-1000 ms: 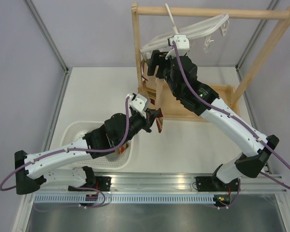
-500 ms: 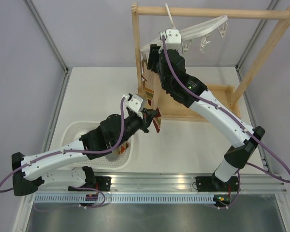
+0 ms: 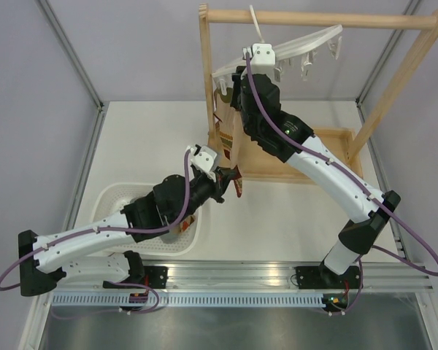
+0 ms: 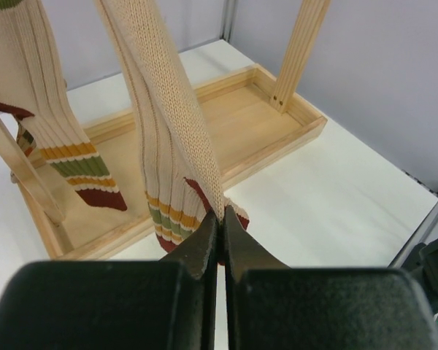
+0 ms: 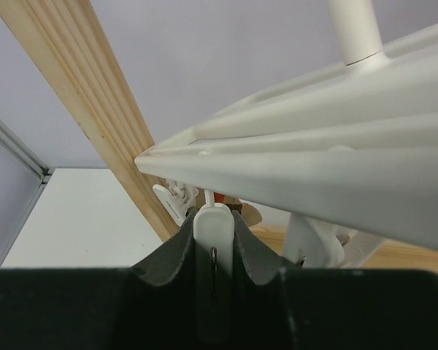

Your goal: Remove the socks clipped to the hanger

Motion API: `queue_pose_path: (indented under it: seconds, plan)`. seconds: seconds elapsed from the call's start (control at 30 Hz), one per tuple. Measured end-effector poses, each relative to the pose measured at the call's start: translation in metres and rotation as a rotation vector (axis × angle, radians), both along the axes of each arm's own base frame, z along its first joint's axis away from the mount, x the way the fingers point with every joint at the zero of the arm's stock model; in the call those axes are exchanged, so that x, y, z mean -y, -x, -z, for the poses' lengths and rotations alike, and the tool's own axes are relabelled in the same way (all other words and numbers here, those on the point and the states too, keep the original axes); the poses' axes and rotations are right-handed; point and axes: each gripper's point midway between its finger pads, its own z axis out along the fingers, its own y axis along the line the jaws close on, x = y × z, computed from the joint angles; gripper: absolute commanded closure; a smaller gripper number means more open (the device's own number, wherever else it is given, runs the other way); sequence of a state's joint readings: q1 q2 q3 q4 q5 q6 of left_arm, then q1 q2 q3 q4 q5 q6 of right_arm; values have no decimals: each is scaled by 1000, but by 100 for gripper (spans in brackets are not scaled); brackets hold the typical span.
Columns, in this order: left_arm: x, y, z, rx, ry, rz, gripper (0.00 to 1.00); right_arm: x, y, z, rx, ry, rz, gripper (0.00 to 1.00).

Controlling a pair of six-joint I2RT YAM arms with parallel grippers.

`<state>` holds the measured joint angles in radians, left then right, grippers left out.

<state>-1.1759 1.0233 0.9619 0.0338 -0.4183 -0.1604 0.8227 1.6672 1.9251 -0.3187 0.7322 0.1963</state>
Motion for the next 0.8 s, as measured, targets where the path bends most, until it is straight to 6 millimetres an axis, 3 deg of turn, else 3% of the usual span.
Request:
queue_pose_path:
  seconds: [0.13, 0.17, 0.2, 0.3, 0.33, 0.7, 0.77, 0.8]
  plan:
    - [-6, -1, 18, -13, -32, -21, 98, 0, 0, 0, -2, 3, 0, 95]
    - [-8, -1, 23, -16, -39, -28, 98, 0, 0, 0, -2, 3, -1, 85]
    - [-11, -2, 26, -18, -44, -36, 98, 0, 0, 1, -4, 3, -2, 60]
    - [-15, -2, 30, -19, -49, -50, 98, -1, -1, 0, -4, -6, -16, 36]
    - [-16, -2, 30, -19, -47, -52, 98, -1, -2, 0, -4, -11, -20, 34]
    - [-24, 1, 19, -7, -16, -52, 98, 1, -2, -2, 1, -42, -80, 30]
    - [-24, 1, 20, -8, -19, -52, 98, 6, -1, -6, 10, -56, -80, 32]
    - [-24, 1, 20, -8, -20, -52, 98, 8, 0, -8, 15, -64, -80, 38]
